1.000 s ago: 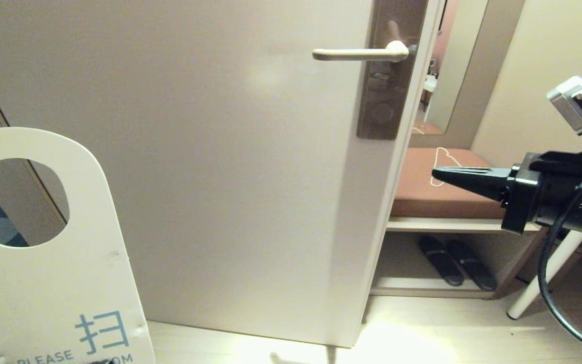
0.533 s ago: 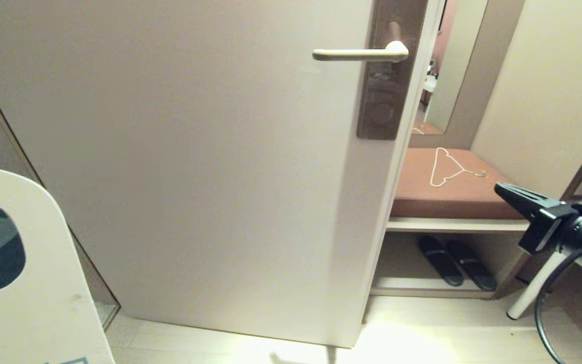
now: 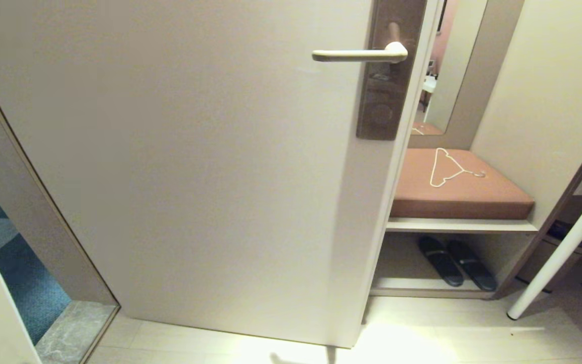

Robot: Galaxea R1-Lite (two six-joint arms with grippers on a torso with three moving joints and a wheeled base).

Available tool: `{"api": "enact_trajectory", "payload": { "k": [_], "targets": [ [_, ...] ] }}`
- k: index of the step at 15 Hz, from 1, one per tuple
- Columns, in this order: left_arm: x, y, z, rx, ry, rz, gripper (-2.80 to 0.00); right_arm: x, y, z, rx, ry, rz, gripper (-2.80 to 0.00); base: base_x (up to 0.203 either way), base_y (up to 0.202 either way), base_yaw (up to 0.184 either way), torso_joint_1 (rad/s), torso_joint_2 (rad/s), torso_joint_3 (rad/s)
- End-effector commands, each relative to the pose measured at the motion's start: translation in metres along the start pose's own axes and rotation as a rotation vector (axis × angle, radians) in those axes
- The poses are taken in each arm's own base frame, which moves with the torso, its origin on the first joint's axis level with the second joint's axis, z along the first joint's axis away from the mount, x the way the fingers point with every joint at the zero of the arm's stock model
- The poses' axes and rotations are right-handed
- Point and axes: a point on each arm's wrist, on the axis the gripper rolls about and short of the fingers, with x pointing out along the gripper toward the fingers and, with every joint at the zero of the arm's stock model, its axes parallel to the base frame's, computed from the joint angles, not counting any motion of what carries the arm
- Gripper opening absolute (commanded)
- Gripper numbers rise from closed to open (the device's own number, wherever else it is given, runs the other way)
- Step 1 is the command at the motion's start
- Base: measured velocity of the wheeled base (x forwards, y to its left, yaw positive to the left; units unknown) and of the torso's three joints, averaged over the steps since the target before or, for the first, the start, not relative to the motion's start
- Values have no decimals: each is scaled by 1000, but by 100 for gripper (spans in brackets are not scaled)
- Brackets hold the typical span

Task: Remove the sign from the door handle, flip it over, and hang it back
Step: Hang the sign back with the other side facing out

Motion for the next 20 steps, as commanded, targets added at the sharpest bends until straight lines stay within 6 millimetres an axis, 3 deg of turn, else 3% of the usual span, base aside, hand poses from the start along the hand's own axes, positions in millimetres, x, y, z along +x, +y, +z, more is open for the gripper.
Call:
{"api": "enact_trajectory", "payload": {
  "k": [1, 6, 9, 13, 20],
  "targets": [
    [-1, -2, 0, 11, -6, -8, -280, -20, -2, -3, 5, -66, -12, -280, 0, 0, 0, 0, 0, 0],
    [-1, -3, 4, 22, -15, -3, -280, -74, -3, -37, -6, -112, 64, -280, 0, 0, 0, 0, 0, 0],
    [-1, -4, 4, 30, -19, -3, -280, -96, -3, -60, -7, -16, 127, -280, 0, 0, 0, 0, 0, 0],
    [-3, -6, 12, 88, -81, 89, -280, -99, -6, -68, -32, -100, 8, -280, 0, 0, 0, 0, 0, 0],
    [-4, 0, 27, 226, -165, 328, -280, -95, -5, -70, -32, -136, 34, -280, 0, 0, 0, 0, 0, 0]
  ]
}}
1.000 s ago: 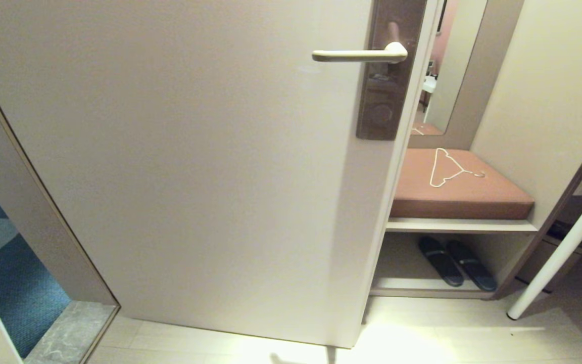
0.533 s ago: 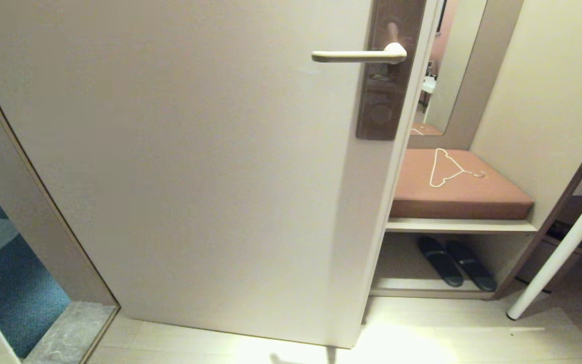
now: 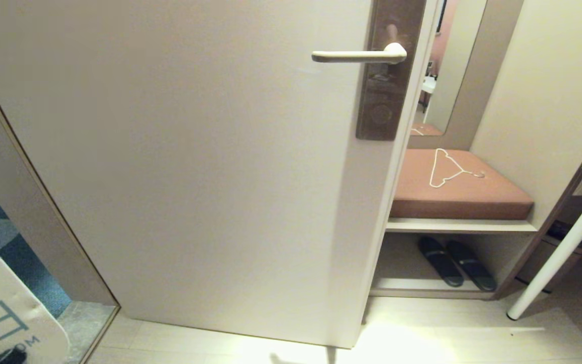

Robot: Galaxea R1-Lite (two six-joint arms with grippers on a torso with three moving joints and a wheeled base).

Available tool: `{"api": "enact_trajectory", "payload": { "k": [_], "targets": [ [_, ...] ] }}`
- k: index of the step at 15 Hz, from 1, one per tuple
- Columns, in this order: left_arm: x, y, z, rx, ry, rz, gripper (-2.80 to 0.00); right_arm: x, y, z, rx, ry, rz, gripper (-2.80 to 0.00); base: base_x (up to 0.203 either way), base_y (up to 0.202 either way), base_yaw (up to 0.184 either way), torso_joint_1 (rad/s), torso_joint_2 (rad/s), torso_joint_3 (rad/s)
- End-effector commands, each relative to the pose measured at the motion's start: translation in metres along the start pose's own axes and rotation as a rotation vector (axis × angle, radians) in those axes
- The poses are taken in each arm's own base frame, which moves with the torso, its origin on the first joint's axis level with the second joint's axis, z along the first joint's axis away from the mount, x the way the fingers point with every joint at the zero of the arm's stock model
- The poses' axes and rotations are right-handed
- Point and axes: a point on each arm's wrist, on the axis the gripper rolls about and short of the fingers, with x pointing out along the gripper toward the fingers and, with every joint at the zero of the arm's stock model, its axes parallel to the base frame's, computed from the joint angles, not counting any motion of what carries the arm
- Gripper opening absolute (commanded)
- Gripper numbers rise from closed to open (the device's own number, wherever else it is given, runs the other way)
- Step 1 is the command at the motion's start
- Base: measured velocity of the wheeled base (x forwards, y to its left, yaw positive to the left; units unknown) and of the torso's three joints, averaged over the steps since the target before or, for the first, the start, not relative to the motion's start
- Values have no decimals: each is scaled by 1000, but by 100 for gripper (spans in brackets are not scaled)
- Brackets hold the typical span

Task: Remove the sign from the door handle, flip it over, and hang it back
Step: Hang the sign back with the other side facing out

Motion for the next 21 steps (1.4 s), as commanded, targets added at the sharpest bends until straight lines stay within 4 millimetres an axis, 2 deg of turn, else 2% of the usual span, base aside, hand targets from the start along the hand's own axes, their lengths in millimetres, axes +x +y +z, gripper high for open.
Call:
{"api": "enact_trajectory", "payload": {
  "k": [1, 7, 11, 14, 16, 19, 21],
  "targets": [
    [2, 4, 3, -2, -4, 41, -280, 0, 0, 0, 1, 2, -1, -280, 0, 0, 0, 0, 0, 0],
    [28, 44, 21, 33, 21, 243, -280, 0, 0, 0, 1, 2, -1, -280, 0, 0, 0, 0, 0, 0],
    [52, 78, 32, 69, 92, 265, -280, 0, 0, 0, 1, 2, -1, -280, 0, 0, 0, 0, 0, 0],
    [78, 103, 48, 135, 112, 233, -280, 0, 0, 0, 1, 2, -1, -280, 0, 0, 0, 0, 0, 0],
    [99, 112, 55, 157, 108, 174, -280, 0, 0, 0, 1, 2, -1, -280, 0, 0, 0, 0, 0, 0],
    [130, 114, 63, 168, 96, 128, -280, 0, 0, 0, 1, 2, -1, -280, 0, 0, 0, 0, 0, 0],
    [149, 119, 61, 158, 103, 127, -280, 0, 0, 0, 1, 2, -1, -280, 0, 0, 0, 0, 0, 0]
  ]
}}
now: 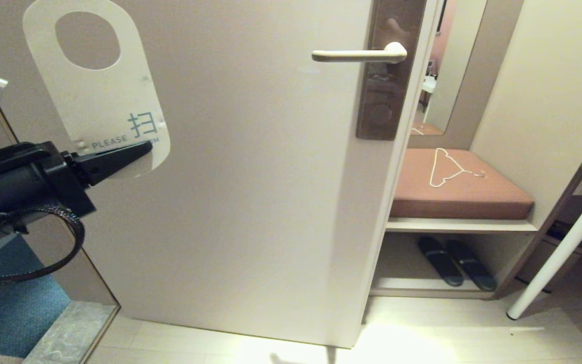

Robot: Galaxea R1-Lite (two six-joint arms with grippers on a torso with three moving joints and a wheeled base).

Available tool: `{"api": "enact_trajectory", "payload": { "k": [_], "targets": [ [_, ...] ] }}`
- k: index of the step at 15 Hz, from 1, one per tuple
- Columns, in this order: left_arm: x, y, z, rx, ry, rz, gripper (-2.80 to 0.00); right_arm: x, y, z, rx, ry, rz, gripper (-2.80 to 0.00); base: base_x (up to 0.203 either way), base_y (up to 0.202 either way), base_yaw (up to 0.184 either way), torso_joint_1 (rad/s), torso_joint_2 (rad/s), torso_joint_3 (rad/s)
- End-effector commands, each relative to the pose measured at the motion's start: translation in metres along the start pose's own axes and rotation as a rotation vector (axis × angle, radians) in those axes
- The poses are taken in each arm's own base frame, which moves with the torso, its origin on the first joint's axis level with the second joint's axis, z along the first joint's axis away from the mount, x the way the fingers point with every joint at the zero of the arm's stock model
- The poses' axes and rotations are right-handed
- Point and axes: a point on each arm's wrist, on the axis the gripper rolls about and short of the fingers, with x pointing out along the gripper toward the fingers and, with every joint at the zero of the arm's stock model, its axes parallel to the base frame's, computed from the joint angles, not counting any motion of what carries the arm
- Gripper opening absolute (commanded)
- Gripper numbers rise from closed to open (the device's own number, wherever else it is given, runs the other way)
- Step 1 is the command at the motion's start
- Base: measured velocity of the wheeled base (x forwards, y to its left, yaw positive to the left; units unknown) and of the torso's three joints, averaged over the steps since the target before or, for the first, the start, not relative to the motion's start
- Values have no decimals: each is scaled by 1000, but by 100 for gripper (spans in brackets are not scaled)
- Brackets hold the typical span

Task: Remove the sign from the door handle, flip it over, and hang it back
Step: Hang the sign back with the other side facing out

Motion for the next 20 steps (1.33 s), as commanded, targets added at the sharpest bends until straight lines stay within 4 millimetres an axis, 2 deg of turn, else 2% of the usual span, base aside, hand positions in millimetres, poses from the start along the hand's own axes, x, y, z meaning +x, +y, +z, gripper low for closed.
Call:
{"api": "enact_trajectory", "payload": {
  "k": [1, 8, 14, 20],
  "targets": [
    [20, 6, -8, -24, 32, -29, -280, 0, 0, 0, 0, 2, 0, -280, 0, 0, 0, 0, 0, 0],
    [71, 11, -1, -17, 19, -74, -280, 0, 0, 0, 0, 2, 0, -280, 0, 0, 0, 0, 0, 0],
    [105, -12, -5, -18, 21, -126, -280, 0, 0, 0, 0, 2, 0, -280, 0, 0, 0, 0, 0, 0],
    [129, -10, -10, 28, 26, -140, -280, 0, 0, 0, 0, 0, 0, -280, 0, 0, 0, 0, 0, 0]
  ]
}}
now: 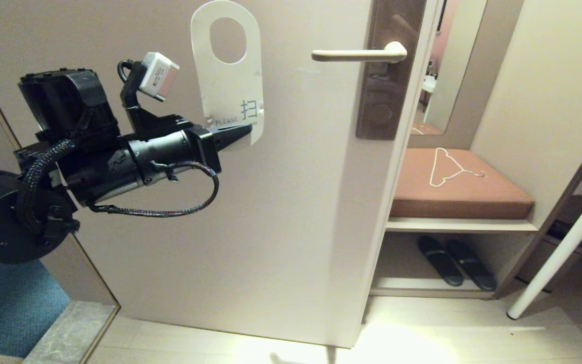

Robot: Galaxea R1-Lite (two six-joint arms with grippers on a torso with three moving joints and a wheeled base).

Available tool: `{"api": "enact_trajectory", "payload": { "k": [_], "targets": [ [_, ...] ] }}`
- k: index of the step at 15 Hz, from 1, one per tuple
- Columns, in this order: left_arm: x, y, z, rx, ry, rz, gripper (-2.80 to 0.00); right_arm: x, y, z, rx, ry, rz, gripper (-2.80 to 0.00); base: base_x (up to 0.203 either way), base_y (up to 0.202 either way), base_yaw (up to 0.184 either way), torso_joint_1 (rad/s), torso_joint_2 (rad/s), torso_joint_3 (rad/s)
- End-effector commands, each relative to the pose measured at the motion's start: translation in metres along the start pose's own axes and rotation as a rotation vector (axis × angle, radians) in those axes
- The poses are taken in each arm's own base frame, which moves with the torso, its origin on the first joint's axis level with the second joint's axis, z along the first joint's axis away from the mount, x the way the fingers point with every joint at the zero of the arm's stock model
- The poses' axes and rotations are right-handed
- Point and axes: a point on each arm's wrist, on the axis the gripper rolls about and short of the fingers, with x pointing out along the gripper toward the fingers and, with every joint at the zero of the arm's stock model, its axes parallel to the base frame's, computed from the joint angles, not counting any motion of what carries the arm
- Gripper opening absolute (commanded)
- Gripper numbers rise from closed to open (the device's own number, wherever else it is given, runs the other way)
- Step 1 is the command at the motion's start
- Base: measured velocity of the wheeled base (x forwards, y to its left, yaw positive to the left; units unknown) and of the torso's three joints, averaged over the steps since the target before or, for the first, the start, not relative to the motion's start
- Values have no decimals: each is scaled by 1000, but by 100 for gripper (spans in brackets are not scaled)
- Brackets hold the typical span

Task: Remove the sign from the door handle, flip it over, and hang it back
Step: Hang the sign back with the other side facing out

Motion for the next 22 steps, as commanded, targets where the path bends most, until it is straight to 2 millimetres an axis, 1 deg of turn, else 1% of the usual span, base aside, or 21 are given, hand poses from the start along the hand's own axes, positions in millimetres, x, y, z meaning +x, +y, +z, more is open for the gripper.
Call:
{"api": "enact_trajectory", "payload": {
  "k": [1, 4, 10, 12, 15, 22],
  "targets": [
    [11, 1, -6, -1, 10, -14, -280, 0, 0, 0, 0, 2, 0, -280, 0, 0, 0, 0, 0, 0],
    [29, 1, -10, 5, 11, -19, -280, 0, 0, 0, 0, 2, 0, -280, 0, 0, 0, 0, 0, 0],
    [61, 1, -8, 3, 12, -35, -280, 0, 0, 0, 0, 2, 0, -280, 0, 0, 0, 0, 0, 0],
    [68, -3, -6, -1, 20, -53, -280, 0, 0, 0, 0, 1, 0, -280, 0, 0, 0, 0, 0, 0],
    [81, -4, -7, 1, 23, -68, -280, 0, 0, 0, 0, 2, 0, -280, 0, 0, 0, 0, 0, 0],
    [96, 1, -12, 6, 39, -64, -280, 0, 0, 0, 0, 2, 0, -280, 0, 0, 0, 0, 0, 0]
  ]
}}
